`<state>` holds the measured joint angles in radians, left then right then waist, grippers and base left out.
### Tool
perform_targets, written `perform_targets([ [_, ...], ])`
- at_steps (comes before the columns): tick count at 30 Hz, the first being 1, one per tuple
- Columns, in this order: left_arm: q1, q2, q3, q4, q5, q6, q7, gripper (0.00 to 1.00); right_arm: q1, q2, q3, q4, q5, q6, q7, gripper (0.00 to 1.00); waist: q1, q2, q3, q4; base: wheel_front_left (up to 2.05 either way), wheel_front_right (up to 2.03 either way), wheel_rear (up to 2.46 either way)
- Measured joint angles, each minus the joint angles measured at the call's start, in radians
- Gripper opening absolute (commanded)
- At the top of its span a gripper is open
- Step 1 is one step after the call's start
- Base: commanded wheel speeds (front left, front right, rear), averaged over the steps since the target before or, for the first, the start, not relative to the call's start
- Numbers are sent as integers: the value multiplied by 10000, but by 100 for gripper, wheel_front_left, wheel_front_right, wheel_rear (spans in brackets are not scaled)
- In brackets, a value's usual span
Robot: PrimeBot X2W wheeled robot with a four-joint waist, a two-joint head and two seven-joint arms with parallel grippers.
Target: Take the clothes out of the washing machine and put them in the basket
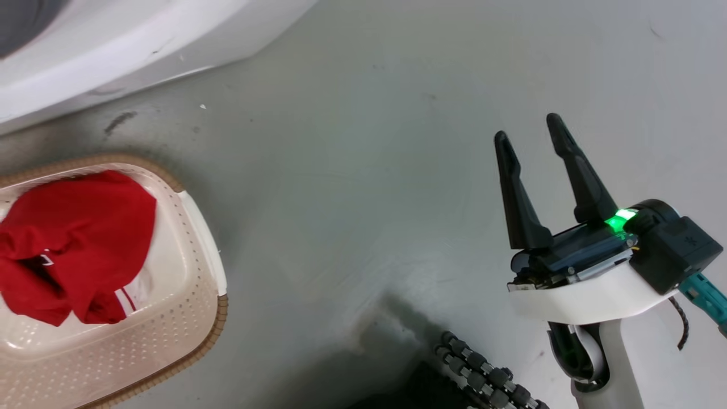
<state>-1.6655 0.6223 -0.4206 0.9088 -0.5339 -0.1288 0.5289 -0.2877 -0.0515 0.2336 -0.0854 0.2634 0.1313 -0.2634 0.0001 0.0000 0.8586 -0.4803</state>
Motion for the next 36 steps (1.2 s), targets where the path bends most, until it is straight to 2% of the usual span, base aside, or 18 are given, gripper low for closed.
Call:
perform_targets([
  [8, 837, 13, -151, 328, -633, -2, -1641, 0, -39, 4, -506, 194, -288, 0, 2, 100, 0, 0, -683, 498, 0, 0, 0],
  [9, 1384, 21, -316, 368, -949, -2, -2219, 0, -124, 4, -679, 251, -418, 0, 0, 100, 0, 0, -1007, 736, 0, 0, 0],
  [21, 4268, -433, -1369, -336, -2347, -2, -4650, 0, 58, 10, -1243, 652, -1246, 0, 0, 100, -1, 0, -2572, 1897, 0, 0, 0],
  [27, 5745, -796, -1735, -510, -2552, -4, -6009, 0, 326, 8, -1450, 867, -1580, 0, 0, 100, -2, 0, -3580, 2449, 0, 0, 0],
  [33, 6976, -830, -1921, -765, -2447, 6, -7329, 0, 636, 8, -1588, 1026, -1787, 0, 0, 100, -2, 0, -4601, 2909, 0, 0, 0],
  [36, 7422, -823, -1914, -1147, -2234, 180, -7726, 0, 735, 8, -1662, 1097, -1858, 0, 0, 100, -3, 0, -5047, 3126, 0, 0, 0],
])
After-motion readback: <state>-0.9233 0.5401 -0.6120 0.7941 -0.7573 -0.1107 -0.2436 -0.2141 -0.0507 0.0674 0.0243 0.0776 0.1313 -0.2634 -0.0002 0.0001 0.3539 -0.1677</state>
